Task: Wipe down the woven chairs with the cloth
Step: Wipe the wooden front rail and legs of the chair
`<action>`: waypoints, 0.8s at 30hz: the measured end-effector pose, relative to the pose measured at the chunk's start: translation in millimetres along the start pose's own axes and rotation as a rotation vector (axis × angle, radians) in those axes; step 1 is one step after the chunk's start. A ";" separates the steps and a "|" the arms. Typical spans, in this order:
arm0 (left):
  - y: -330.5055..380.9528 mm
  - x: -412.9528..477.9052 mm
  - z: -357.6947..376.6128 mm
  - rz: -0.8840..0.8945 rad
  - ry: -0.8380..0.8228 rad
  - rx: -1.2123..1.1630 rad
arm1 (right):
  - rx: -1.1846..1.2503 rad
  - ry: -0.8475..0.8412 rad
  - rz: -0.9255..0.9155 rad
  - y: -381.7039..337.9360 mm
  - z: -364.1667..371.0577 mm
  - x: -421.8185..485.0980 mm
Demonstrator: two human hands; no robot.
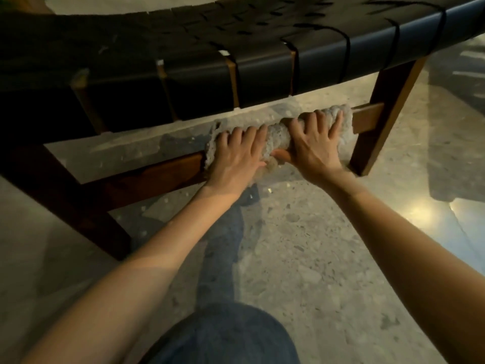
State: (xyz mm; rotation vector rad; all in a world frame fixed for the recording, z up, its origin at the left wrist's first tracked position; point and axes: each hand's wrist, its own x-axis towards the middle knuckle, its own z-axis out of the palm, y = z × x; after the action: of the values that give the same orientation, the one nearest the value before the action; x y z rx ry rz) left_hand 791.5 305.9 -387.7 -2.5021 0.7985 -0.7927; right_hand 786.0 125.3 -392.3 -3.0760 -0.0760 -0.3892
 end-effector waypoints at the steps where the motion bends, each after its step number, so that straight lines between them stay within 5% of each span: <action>1: -14.4 -15.4 2.1 -0.018 0.006 -0.002 | -0.004 0.005 -0.022 -19.9 1.7 -1.7; 13: -136.5 -145.3 13.9 -0.254 -0.073 -0.036 | -0.023 0.030 -0.291 -192.5 -0.4 -11.1; 17: -129.3 -144.0 9.6 -0.337 -0.167 -0.057 | -0.068 0.104 -0.345 -185.0 -0.8 -10.4; 20: -115.7 -128.1 4.1 -0.412 -0.247 -0.246 | -0.039 0.004 -0.349 -166.3 -2.4 -7.5; 24: -82.0 -86.3 -0.6 -0.341 -0.270 -0.283 | 0.006 -0.019 -0.276 -107.9 -1.9 -3.7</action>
State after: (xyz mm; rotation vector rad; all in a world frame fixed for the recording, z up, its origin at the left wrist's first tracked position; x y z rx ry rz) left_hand 765.4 421.7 -378.9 -2.9658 0.4187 -0.4482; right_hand 776.2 232.7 -387.7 -3.0682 -0.5048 -0.3684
